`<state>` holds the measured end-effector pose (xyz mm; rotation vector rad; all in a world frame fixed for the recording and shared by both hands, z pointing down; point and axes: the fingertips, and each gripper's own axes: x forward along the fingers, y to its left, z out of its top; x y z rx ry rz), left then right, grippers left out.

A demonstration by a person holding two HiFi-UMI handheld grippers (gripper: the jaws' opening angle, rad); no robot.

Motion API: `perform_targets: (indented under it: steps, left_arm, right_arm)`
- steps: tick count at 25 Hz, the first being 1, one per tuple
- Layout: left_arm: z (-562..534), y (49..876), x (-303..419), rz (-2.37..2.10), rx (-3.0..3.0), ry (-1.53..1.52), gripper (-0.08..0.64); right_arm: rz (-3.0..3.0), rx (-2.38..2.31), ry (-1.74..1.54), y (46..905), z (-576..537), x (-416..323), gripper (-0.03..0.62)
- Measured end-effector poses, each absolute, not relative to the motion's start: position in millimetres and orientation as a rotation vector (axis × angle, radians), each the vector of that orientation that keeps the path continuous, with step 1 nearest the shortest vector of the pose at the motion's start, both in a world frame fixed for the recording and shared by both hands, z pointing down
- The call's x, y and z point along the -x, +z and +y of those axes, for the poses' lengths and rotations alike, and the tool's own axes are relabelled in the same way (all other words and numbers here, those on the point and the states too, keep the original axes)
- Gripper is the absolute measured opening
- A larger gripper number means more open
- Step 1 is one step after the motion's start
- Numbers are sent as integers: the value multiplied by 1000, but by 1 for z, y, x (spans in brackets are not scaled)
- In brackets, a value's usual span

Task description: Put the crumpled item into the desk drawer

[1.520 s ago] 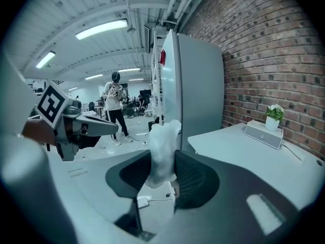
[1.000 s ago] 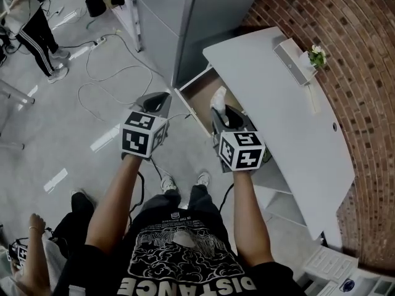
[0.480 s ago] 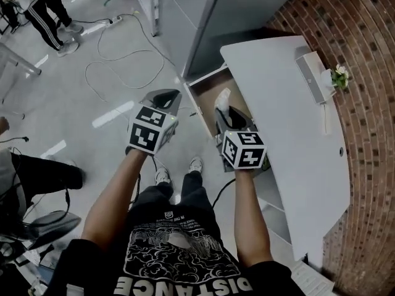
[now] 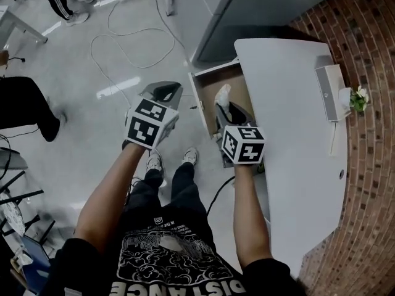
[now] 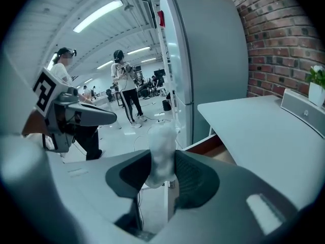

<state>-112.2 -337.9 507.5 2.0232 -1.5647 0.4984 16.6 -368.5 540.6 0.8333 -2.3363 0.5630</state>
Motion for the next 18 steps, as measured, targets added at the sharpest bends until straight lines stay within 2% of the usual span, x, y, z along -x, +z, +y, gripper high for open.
perform_targets:
  steps: [18]
  left_arm:
    - [-353, 580, 96, -1589, -1866, 504, -2]
  right_arm:
    - [-2251, -632, 625, 648, -394, -18, 146]
